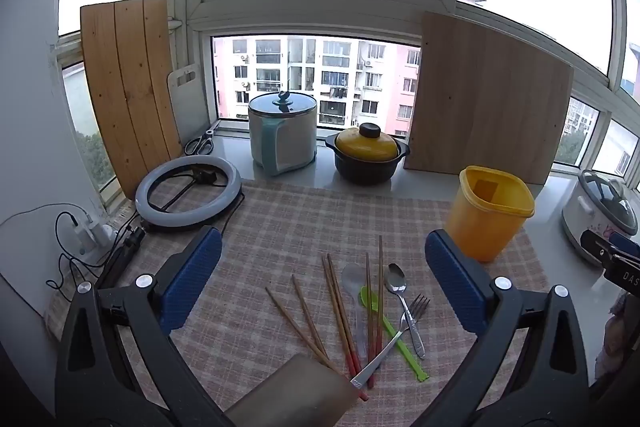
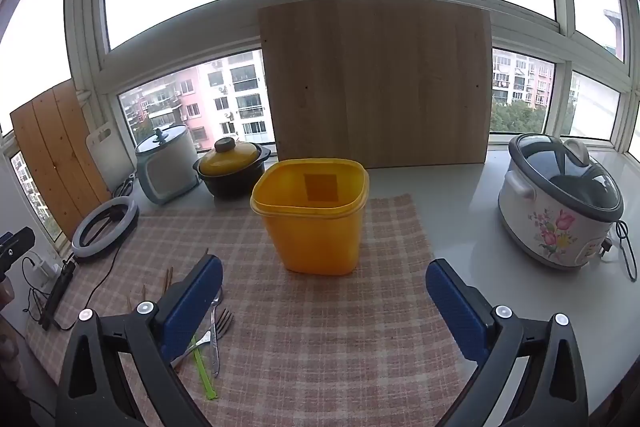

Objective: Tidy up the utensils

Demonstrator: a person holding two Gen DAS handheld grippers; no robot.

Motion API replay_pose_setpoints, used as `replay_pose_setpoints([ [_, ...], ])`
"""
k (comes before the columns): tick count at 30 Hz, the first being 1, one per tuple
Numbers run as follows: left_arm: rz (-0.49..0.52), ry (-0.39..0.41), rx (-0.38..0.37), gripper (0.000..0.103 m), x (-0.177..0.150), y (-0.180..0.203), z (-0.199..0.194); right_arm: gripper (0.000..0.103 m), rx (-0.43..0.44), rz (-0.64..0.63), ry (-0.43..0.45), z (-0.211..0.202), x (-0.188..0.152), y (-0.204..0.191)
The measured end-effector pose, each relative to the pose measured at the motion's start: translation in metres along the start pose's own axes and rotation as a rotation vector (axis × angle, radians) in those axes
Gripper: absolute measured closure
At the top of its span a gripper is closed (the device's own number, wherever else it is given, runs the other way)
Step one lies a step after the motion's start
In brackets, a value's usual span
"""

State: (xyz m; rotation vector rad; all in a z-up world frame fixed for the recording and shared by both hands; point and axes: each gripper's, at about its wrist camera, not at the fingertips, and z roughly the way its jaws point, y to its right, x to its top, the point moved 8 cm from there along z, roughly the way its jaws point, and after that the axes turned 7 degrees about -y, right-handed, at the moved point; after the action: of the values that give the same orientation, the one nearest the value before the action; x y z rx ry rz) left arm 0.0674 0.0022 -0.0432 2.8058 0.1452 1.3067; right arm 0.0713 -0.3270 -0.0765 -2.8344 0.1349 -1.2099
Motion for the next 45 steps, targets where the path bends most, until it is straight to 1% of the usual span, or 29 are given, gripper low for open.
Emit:
replay_pose_setpoints([
  [3,0.015,-0.007,0.012,0.0,0.002,0.001,0.005,0.0,0.002,-0.003,-0.002,0.001,0.001,0.0],
  [4,0.025,0.0,0.027,0.0,0.002,0.004,0.007,0.0,0.002,-0.002,-0.003,0.002,0.001,0.0],
  [9,0.021,0.027,0.015,0.0,0.001,0.002,0.001,0.0,-0.008,-0.013,0.008,0.003,0.003,-0.001],
  [11,0.015,0.023,0.009,0.0,0.008,-0.001,0.005,0.0,-0.007,-0.012,0.011,0.001,0.003,0.0],
  [16,0.022,0.032,0.006,0.0,0.011,0.002,0.006,0.0,-0.014,-0.017,0.012,0.004,0.007,0.0],
  [35,0.026,0.033,0.002,0.0,0.013,0.004,0.008,0.0,-0.006,-0.023,0.003,0.014,0.008,-0.007],
  [45,0.019,0.03,0.006,0.0,0.003,0.0,0.005,0.0,-0.004,-0.027,-0.002,0.013,0.007,-0.009],
])
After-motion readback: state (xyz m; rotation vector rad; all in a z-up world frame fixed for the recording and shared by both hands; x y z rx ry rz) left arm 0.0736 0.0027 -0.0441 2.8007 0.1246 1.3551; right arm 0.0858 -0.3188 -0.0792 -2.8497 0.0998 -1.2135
